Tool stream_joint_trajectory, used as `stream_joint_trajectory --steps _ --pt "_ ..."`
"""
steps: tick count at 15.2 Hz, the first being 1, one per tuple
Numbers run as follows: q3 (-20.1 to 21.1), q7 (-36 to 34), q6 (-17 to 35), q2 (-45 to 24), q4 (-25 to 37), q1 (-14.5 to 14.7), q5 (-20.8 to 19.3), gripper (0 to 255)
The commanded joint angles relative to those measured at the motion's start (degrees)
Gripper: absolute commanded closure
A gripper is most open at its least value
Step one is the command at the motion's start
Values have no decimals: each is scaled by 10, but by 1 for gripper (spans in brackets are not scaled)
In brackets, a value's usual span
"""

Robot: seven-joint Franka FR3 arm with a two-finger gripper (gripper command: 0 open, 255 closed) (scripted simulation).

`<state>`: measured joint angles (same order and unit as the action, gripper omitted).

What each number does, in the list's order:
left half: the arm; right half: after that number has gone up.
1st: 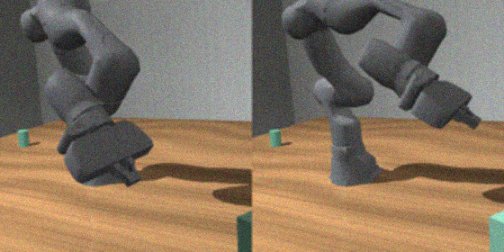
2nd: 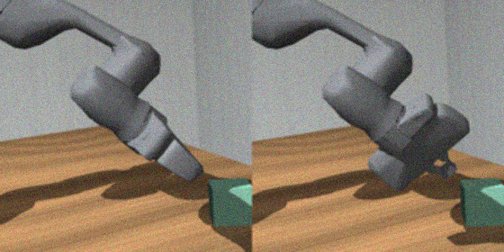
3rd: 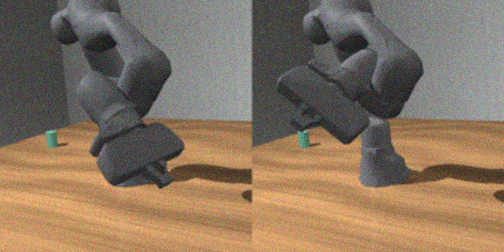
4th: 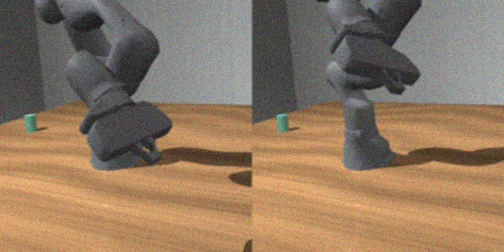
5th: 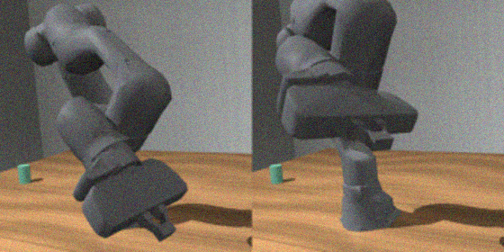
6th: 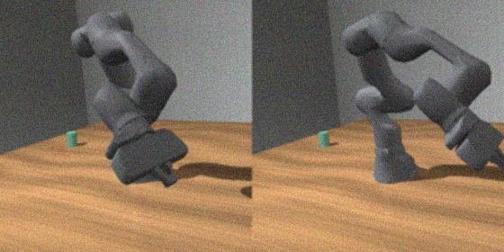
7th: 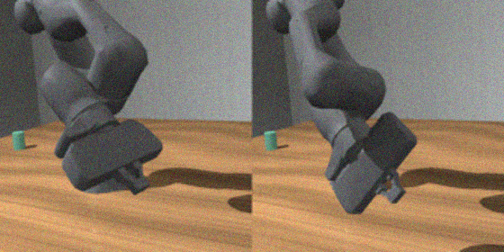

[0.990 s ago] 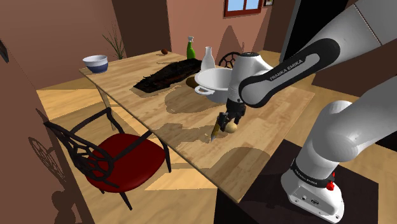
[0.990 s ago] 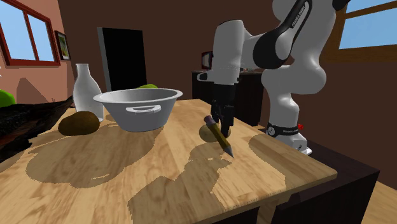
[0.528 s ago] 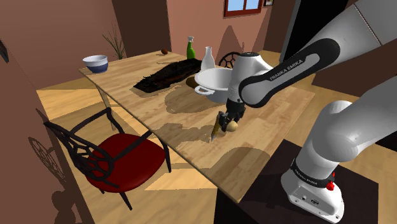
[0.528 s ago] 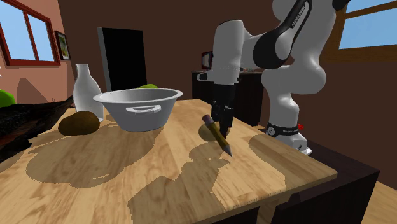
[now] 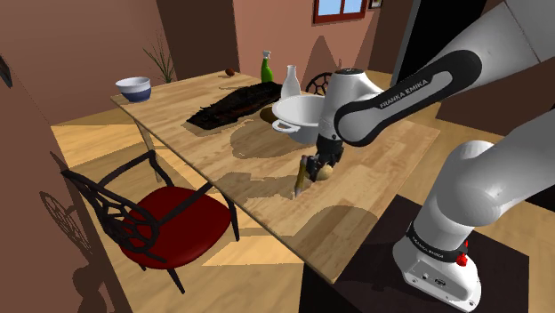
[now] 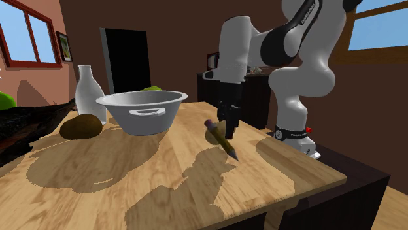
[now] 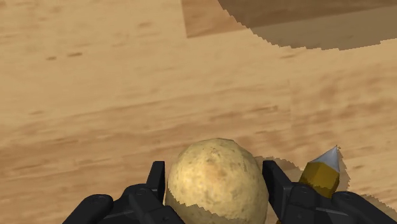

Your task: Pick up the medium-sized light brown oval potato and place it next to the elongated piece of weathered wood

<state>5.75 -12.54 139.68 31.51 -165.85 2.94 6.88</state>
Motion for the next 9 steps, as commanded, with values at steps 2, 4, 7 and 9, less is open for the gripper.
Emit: stream_joint_trajectory --steps 2,4,7,9 --pt "-2 0 -32 21 11 -1 -2 255" --pt "-3 -1 -54 34 19 -2 -4 255" --pt "-4 -2 -85 51 33 -3 -6 255" --pt "-5 -3 -105 62 43 -3 -7 255"
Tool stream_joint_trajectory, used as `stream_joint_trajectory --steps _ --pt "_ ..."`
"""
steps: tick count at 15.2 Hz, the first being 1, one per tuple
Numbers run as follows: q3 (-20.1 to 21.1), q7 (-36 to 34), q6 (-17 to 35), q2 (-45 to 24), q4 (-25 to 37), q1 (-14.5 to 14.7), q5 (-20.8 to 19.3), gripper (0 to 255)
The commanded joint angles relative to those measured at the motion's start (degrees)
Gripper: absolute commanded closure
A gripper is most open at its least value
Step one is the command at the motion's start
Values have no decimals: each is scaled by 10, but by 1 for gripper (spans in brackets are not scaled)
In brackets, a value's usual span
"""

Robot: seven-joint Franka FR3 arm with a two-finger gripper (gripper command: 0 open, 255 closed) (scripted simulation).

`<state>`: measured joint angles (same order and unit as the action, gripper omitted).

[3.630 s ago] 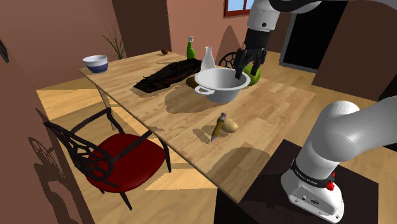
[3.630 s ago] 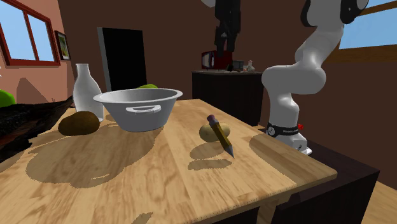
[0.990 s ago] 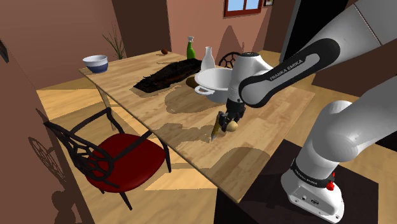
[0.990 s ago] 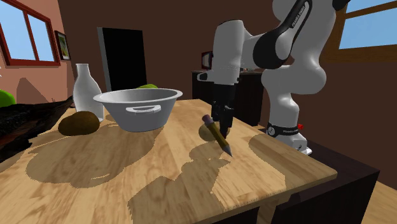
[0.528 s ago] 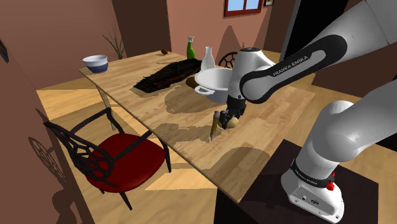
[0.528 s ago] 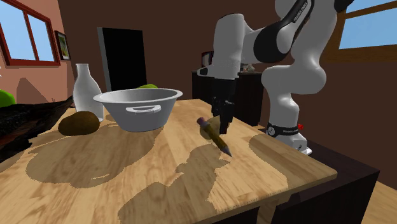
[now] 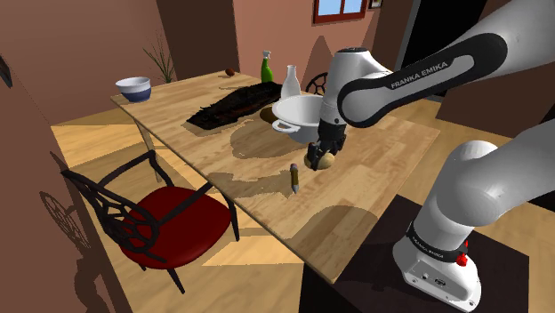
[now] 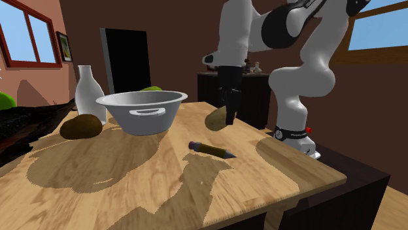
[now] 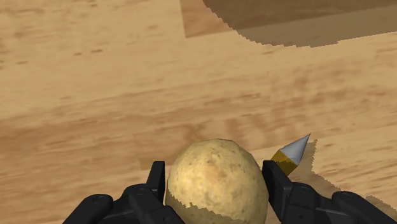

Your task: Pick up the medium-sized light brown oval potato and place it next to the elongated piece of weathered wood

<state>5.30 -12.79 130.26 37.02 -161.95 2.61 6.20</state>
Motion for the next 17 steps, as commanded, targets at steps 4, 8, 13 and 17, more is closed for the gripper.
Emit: stream_joint_trajectory --steps 4,8,13,17 --pt "-2 -2 -50 24 26 -1 -3 255" --pt "-4 -3 -87 38 49 -2 -6 255" --pt "-6 -5 -131 50 81 -3 -8 255" --pt "-8 -6 -165 57 108 -4 -10 255"
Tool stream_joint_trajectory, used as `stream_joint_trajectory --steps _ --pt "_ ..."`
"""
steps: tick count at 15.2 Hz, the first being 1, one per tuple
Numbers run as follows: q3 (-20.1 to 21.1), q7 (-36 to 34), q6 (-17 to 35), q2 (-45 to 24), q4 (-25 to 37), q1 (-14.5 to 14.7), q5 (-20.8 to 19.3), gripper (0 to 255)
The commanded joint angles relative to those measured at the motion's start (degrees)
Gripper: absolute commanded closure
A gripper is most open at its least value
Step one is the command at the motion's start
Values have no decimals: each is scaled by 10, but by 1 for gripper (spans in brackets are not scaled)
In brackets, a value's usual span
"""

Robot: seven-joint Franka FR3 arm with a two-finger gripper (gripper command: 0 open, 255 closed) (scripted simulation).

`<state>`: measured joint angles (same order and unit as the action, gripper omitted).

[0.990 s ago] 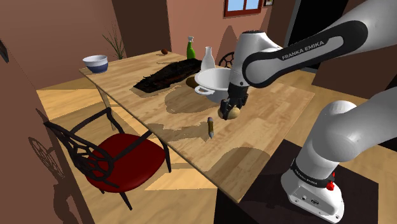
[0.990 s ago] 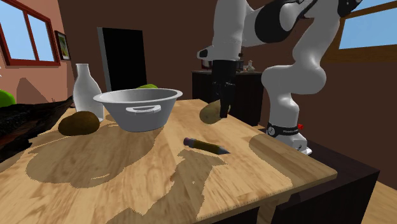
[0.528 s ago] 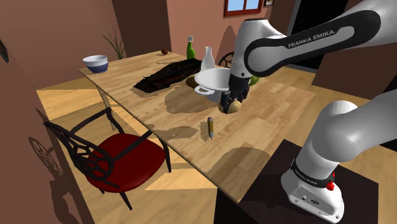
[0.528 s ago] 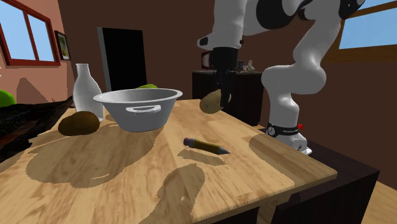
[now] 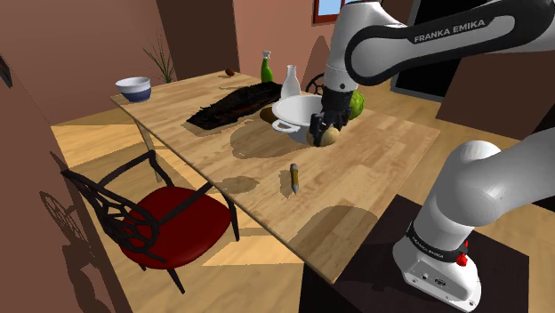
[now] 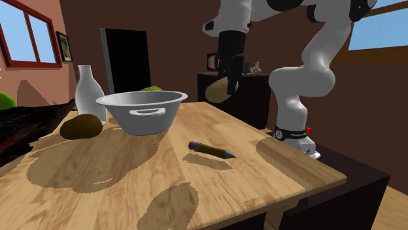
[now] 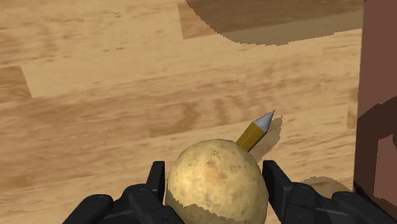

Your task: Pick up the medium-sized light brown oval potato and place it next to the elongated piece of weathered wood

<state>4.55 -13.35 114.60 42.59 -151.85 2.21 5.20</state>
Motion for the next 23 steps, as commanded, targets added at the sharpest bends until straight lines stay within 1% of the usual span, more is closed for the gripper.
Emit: stream_joint_trajectory --steps 1,3,7,11,17,23 --pt "-1 -1 -17 2 14 0 -1 255" --pt "-1 -1 -28 4 24 -1 -2 255" --pt "-14 17 4 -96 90 -14 -13 255" --pt "-26 33 22 -190 166 -23 -21 255" --pt "-41 54 26 -325 297 -32 -26 255" --pt "-52 73 2 -459 453 -42 -25 255"
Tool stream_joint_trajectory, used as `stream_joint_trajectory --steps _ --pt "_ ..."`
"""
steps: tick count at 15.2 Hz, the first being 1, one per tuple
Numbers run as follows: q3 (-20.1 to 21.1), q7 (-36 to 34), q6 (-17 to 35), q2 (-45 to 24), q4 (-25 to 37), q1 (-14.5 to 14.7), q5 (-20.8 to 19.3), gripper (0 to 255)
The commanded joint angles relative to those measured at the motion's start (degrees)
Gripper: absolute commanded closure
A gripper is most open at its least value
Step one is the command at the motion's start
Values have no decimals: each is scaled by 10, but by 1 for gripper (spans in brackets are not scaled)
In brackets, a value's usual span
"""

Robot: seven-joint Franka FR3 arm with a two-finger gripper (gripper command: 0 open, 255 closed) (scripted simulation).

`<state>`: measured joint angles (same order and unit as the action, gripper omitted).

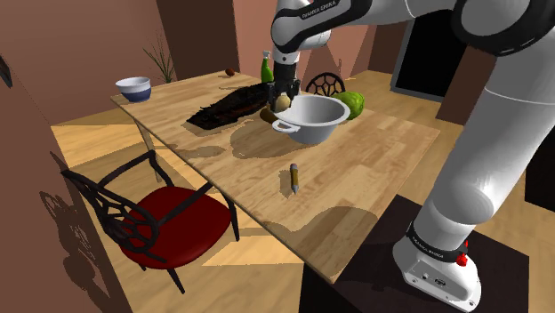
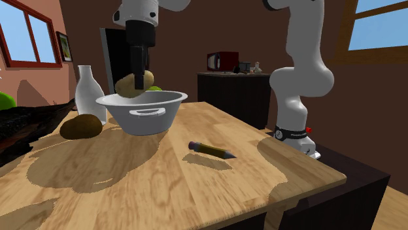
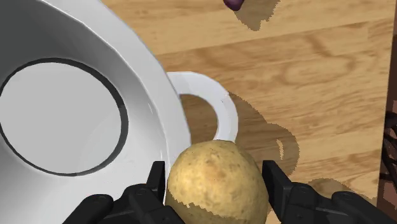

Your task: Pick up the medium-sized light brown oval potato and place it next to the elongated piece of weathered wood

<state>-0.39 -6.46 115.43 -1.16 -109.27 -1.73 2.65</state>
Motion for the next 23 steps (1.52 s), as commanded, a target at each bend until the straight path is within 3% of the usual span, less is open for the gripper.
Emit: stream_joint_trajectory --steps 1,8,23 --pt "-4 7 -12 -45 57 -4 1 255" --pt "-10 24 -83 -217 299 -17 6 255" --pt "-9 29 25 -233 207 -17 8 255"
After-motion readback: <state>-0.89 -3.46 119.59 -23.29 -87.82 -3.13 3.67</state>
